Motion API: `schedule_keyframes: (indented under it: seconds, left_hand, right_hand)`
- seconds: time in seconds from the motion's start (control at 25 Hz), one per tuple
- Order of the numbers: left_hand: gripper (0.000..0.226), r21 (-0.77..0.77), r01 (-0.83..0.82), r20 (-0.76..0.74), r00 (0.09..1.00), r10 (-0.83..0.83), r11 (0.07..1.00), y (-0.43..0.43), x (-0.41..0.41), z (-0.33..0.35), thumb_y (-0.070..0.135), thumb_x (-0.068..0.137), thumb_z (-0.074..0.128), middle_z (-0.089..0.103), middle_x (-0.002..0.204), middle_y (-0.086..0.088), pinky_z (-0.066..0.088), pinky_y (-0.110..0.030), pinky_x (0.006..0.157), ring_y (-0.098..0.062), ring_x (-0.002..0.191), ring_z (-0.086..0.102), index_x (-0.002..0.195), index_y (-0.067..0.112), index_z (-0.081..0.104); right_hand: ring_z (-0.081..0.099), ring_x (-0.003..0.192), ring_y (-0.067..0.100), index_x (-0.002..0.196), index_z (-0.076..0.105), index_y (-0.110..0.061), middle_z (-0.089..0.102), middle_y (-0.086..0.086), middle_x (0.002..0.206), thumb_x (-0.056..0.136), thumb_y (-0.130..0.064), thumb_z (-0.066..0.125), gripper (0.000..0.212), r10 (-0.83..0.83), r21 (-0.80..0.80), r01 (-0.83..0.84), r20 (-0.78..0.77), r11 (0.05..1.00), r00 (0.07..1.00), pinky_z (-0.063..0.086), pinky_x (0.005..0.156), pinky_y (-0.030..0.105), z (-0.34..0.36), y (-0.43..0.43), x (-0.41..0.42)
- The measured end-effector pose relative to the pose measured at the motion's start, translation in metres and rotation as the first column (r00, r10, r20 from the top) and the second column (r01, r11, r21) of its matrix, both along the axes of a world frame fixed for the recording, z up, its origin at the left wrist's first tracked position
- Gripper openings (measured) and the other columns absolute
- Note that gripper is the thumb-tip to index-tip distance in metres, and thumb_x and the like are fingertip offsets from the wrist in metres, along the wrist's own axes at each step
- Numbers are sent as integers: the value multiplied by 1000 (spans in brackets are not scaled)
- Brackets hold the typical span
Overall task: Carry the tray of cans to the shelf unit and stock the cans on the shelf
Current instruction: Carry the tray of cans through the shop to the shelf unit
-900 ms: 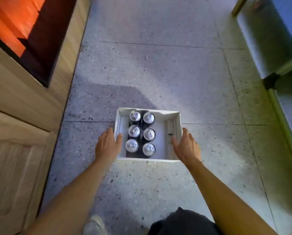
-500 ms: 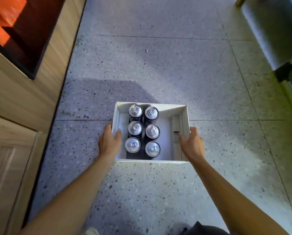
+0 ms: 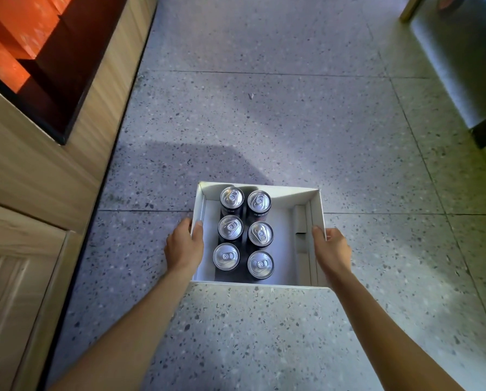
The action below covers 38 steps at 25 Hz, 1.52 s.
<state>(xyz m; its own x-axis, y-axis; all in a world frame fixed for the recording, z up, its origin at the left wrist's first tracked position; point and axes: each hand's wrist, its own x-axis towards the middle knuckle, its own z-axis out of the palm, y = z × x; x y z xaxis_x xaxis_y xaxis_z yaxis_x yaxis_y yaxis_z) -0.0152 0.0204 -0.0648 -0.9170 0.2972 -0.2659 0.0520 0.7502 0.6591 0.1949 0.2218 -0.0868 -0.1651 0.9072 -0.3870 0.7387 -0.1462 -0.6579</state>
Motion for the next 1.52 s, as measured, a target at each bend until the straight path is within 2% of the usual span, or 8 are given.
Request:
schedule_keyframes:
  seconds: [0.2,0.36,0.52,0.72,0.88,0.96,1.32,1.52]
  left_hand:
    - [41,-11,-31,-3,1000,31,999,0,0,2,33,96,50,45,60,2,34,-39,65,-34,69,44,64,15,34]
    - [43,-13,-38,-7,999,38,999,0,5,7,35,96,49,46,59,2,33,-38,66,-33,67,43,61,16,34]
    - [40,-11,-32,-8,999,32,999,4,3,18,36,96,49,48,58,0,31,-37,63,-32,64,43,64,13,38]
    - [42,-16,-26,-13,1000,25,1000,14,-5,78,37,95,49,47,59,0,30,-37,63,-28,60,41,62,15,35]
    - [43,-24,-10,-4,1000,10,1000,23,-9,176,37,95,49,48,59,-1,34,-38,66,-33,64,43,61,16,33]
    - [43,-26,-8,5,1000,8,1000,30,-10,241,37,94,50,47,59,-1,34,-38,65,-35,66,43,60,16,33]
    - [41,40,-15,-20,1000,16,999,88,-33,587,29,95,50,42,54,-1,32,-38,59,-33,61,42,60,16,33]
    - [35,-22,-60,-43,997,59,998,146,-71,734,31,94,51,54,65,-7,32,-38,61,-36,71,48,70,6,49]
  right_hand:
    - [59,92,27,104,61,-16,64,5,96,95,-42,53,29,-18,27,19,-17,999,1000,49,83,40,3,0,-2]
    - [53,88,23,110,63,-13,62,5,95,96,-40,53,32,-5,71,3,24,997,1000,42,79,34,7,1,0]
    - [58,89,25,112,64,-14,68,8,102,95,-40,54,33,-27,70,25,18,997,999,46,80,36,19,4,0]
    - [58,84,22,116,64,-11,70,10,105,97,-37,55,33,-37,60,38,-19,997,999,42,73,31,78,9,-3]
    - [61,85,22,120,62,-13,69,8,107,98,-36,56,32,-47,45,47,-15,998,999,52,74,35,177,17,-3]
    - [59,85,21,121,62,-13,67,6,106,98,-37,56,33,-45,39,45,0,998,999,50,75,34,238,23,-3]
    - [64,100,31,121,63,-11,70,12,116,99,-35,56,34,-7,32,6,19,999,1000,50,86,40,586,93,-28]
    - [63,111,34,128,60,-9,67,14,124,100,-32,53,37,94,57,-94,11,994,996,49,91,39,745,163,-75]
